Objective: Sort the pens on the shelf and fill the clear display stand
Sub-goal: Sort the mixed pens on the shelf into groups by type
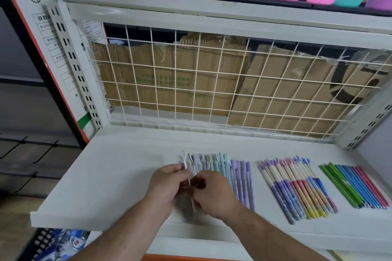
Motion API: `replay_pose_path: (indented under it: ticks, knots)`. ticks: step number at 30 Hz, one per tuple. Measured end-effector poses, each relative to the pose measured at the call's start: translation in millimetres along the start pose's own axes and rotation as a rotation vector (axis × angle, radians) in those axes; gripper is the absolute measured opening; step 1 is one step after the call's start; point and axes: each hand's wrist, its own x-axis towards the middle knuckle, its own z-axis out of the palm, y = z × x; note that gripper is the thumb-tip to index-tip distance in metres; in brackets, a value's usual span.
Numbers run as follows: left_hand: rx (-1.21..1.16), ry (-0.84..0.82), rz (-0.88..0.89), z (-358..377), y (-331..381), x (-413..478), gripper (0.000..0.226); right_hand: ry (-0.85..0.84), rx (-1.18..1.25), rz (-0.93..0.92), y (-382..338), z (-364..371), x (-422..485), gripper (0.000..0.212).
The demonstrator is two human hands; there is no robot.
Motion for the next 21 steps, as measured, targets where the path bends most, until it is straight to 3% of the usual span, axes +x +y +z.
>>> replay_pose_path:
  ticks: [4,8,21]
  knots:
    - [0.323,0.191,0.177,-0.8,-1.9,0.1,0.017,0.112,-0.01,0.079,9.0,-9.3,2.5,0.017]
    - [0.62,0.146,0.272,-5.8,-5.2,-6.2,0.025,0.185,-0.089,0.082,15.8,-15.5,6.8,0.011]
    - [0.693,0.162,0.332,-11.7,-10.6,-2.9,0.019,0.178,-0.069,0.111,14.2,-12.3,14.8,0.009]
